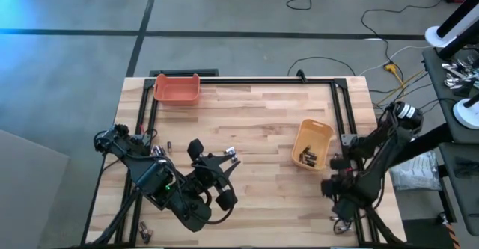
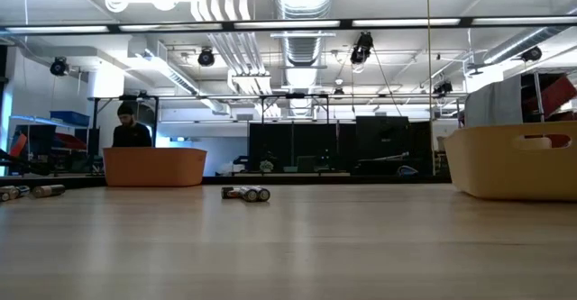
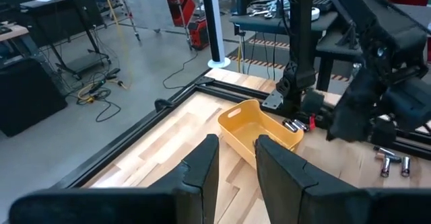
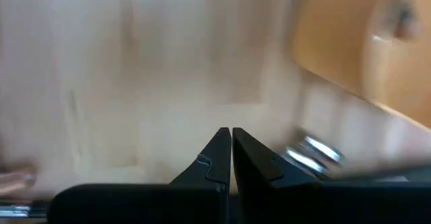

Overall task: Sort batteries
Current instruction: Adjust the yellow bin

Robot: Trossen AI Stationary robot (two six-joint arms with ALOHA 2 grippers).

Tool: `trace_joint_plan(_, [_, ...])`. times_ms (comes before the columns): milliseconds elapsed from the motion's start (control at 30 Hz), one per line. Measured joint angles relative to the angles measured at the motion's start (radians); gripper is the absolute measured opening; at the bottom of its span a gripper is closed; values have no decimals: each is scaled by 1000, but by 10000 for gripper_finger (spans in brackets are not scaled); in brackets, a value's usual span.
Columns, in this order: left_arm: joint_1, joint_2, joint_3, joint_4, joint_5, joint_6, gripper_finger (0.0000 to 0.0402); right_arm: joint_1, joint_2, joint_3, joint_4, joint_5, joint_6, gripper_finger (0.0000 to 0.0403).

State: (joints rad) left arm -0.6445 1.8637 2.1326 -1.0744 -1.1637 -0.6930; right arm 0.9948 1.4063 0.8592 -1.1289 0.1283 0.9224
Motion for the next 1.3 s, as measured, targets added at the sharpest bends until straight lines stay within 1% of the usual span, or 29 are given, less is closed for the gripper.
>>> trace_joint_plan(167, [-3,0,0,1,2,0,80,-15,30,-11,162,-4,-84,9])
trace_joint_plan(267, [-3,0,0,1,2,2,80,-29,36,5,213,26,-129,9])
trace_joint_plan(333, [-3,0,0,1,2,4,80,-43,36,17,225,77,-143,9])
trace_joint_plan(433, [-3,0,-1,1,2,9,80,-77,36,26,223,190,-158,9])
trace_joint_plan(467, [-3,0,-2,0,2,9,80,-95,36,26,222,215,-160,9])
trace_joint_plan(533, [-3,0,-2,1,2,9,80,-139,36,21,222,231,-160,9])
trace_joint_plan(633, [-9,0,-2,1,2,9,80,-193,36,11,186,232,-157,9])
trace_joint_plan(700, [-17,0,-2,1,2,9,80,-218,35,10,121,233,-139,9])
trace_joint_plan(867, [-33,0,-2,2,3,9,80,-242,26,7,-105,240,9,9])
trace_joint_plan(1033, [-39,0,-2,3,3,20,80,-263,-2,-13,-224,237,103,9])
trace_joint_plan(1133, [-40,0,-2,3,3,32,80,-270,-31,-15,-206,230,108,9])
trace_joint_plan(1300, [-40,0,-2,3,3,41,80,-267,-73,-15,-23,132,-3,9])
